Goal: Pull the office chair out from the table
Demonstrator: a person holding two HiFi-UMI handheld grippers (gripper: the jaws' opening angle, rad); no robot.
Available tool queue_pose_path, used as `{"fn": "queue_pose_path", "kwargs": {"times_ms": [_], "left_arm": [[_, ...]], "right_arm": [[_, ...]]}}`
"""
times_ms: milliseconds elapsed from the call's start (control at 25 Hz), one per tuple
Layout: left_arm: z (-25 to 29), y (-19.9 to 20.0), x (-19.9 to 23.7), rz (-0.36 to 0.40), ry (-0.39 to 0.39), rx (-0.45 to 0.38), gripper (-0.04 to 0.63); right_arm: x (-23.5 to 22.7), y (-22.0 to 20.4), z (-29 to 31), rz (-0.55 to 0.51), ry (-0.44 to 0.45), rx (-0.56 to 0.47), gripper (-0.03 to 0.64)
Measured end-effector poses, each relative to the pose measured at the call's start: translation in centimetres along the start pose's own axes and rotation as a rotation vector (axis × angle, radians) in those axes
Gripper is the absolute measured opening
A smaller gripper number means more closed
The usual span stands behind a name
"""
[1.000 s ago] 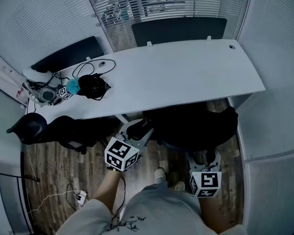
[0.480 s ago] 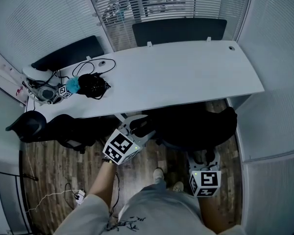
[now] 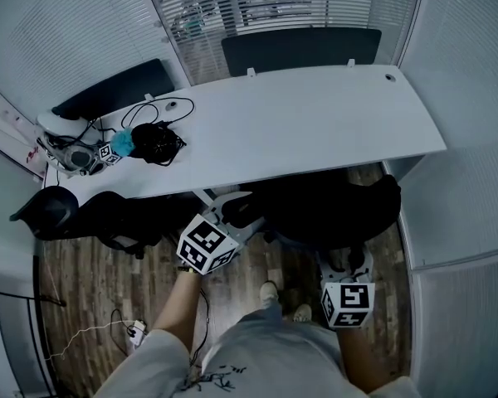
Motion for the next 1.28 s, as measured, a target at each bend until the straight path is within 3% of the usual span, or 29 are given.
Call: {"fn": "queue_pose_path", "kwargs": {"times_ms": [720,1280], "left_arm": [[0.2,0.1,-2.2,-0.016,0.057,0.017,0.207],[0.7,-0.4,-7.4,-0.055,0.061,0.021,0.207]], "right_arm": [[-1.1,-1.2,-1.3,-0.02,0.016,0.001,0.27],[-3.3,-2.7,-5.7,-0.024,0.033,-0.008,0.27]]}}
Point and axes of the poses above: the fingertips, and each gripper's own axes: z forward along the fingers, x to its left, y out of its top, the point moved 3 cm from there along -z, backward along the fingers, and after that the axes turned 3 degrees about -z, right-handed, at the moved point
